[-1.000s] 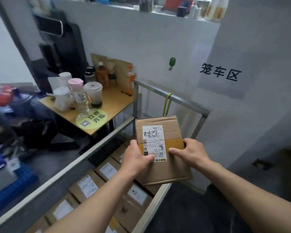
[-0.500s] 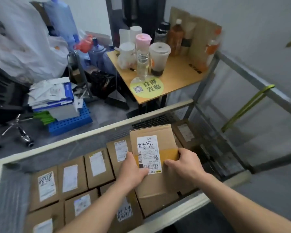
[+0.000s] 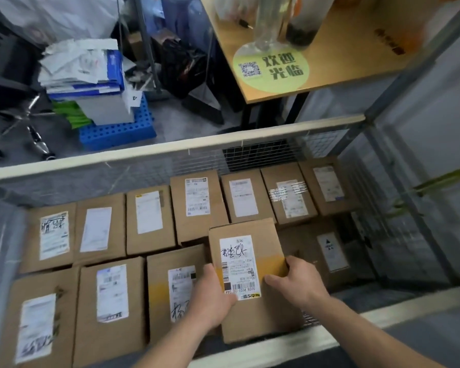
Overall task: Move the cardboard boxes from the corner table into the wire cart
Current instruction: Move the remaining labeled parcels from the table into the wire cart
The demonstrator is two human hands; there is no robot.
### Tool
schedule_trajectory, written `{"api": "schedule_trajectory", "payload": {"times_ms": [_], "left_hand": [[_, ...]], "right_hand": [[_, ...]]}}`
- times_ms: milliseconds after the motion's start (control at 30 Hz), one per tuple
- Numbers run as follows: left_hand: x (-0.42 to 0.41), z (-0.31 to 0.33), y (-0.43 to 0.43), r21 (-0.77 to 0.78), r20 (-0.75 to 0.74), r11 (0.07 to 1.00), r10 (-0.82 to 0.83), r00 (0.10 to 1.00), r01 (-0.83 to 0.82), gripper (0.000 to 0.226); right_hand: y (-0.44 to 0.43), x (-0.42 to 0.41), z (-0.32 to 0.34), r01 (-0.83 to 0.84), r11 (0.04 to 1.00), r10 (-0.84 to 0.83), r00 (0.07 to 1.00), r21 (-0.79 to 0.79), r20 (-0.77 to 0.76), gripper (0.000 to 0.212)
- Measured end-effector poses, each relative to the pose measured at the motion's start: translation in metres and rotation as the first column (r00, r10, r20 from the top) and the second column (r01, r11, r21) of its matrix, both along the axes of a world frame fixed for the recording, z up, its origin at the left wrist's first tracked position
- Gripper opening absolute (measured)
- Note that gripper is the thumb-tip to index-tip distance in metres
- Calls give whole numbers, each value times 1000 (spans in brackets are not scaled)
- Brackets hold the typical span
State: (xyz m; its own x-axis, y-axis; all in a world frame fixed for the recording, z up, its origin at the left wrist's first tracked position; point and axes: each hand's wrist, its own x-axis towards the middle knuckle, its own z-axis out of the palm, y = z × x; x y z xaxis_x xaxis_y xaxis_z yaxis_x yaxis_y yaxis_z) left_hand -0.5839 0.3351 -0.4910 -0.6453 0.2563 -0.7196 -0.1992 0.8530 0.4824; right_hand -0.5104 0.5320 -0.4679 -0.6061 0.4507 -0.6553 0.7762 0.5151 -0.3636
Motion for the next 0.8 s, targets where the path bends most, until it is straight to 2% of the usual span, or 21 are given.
{"api": "schedule_trajectory", "payload": {"times_ms": [333, 633, 700, 800], "left_hand": [[-4, -52, 5, -50, 13, 997, -62, 998, 63, 50], [-7, -91, -3, -197, -28, 961, -206, 978, 196, 31], [-3, -97, -1, -211, -61, 954, -229, 971, 212, 25], [-1, -95, 3, -218, -106, 953, -239, 965, 212, 30]], "right_hand": [[6, -7, -60, -16, 999, 17, 999, -34, 43, 32], [4, -17, -117, -135, 988, 144, 980, -73, 141, 24], [4, -17, -126, -144, 986, 157, 975, -85, 160, 28], [3, -19, -134, -177, 981, 189, 969, -83, 160, 48]]}}
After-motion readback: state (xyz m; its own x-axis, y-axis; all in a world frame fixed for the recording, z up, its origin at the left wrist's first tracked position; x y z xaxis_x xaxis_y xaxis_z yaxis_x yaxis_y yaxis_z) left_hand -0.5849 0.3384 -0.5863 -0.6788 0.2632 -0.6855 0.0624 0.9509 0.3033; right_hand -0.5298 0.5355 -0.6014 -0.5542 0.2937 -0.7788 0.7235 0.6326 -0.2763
